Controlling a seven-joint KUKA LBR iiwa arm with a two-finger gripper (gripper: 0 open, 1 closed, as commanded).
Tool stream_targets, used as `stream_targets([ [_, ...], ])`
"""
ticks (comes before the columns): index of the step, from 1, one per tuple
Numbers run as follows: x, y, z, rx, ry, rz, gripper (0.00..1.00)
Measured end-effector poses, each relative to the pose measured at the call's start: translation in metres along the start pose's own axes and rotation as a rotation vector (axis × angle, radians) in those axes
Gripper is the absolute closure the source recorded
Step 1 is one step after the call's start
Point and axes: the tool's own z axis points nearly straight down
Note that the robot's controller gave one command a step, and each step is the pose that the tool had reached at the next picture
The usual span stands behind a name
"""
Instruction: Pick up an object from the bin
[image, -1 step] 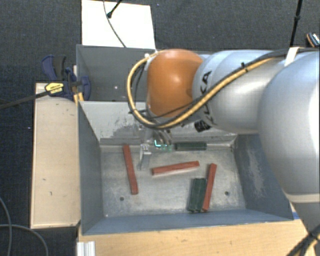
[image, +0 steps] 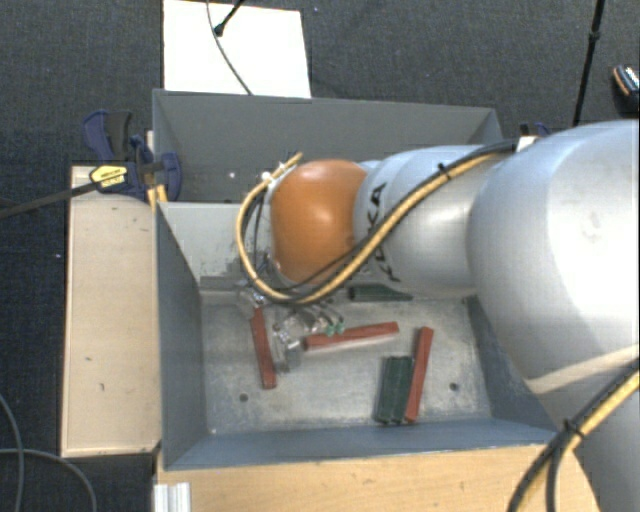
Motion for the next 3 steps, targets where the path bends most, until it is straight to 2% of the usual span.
stream_targets([
  [1,-0.002,-0.001,-0.003,0.001,-0.006,0.008,1.00],
  [2,-0.001,-0.001,-0.002,0.000,-0.003,0.012,0.00],
  [3,-0.014,0.026,-0.002,0.002,-0.007,-0.573,0.00],
])
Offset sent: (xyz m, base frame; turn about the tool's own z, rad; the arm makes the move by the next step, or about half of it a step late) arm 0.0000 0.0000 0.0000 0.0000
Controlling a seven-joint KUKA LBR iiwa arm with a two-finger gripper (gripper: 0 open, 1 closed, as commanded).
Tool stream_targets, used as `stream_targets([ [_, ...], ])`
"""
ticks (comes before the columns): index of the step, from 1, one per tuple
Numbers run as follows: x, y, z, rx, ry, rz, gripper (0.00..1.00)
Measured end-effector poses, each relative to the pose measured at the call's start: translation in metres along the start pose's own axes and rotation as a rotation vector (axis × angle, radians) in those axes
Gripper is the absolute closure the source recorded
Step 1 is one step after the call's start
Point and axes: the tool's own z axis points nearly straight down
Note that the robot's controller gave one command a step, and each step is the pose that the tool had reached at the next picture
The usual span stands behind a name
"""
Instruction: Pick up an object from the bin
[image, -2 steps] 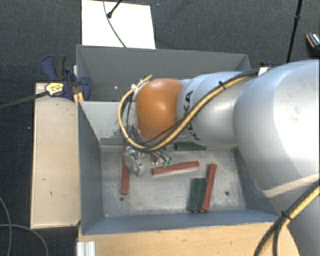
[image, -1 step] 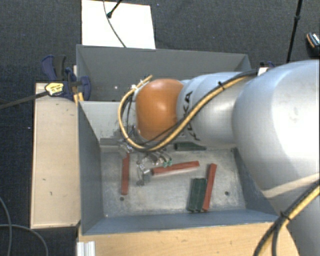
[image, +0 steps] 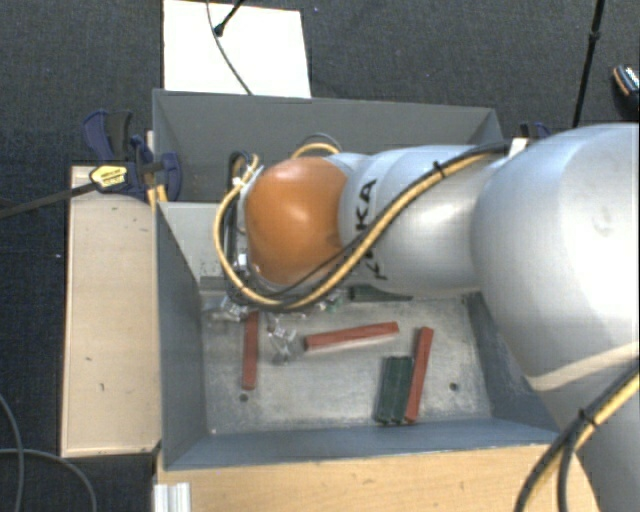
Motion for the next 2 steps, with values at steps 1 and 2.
stream_targets([
  [1,0.001,0.000,0.000,-0.002,0.002,0.008,1.00],
  [2,-0.007,0.013,-0.176,0.005,-0.005,-0.025,1.00],
])
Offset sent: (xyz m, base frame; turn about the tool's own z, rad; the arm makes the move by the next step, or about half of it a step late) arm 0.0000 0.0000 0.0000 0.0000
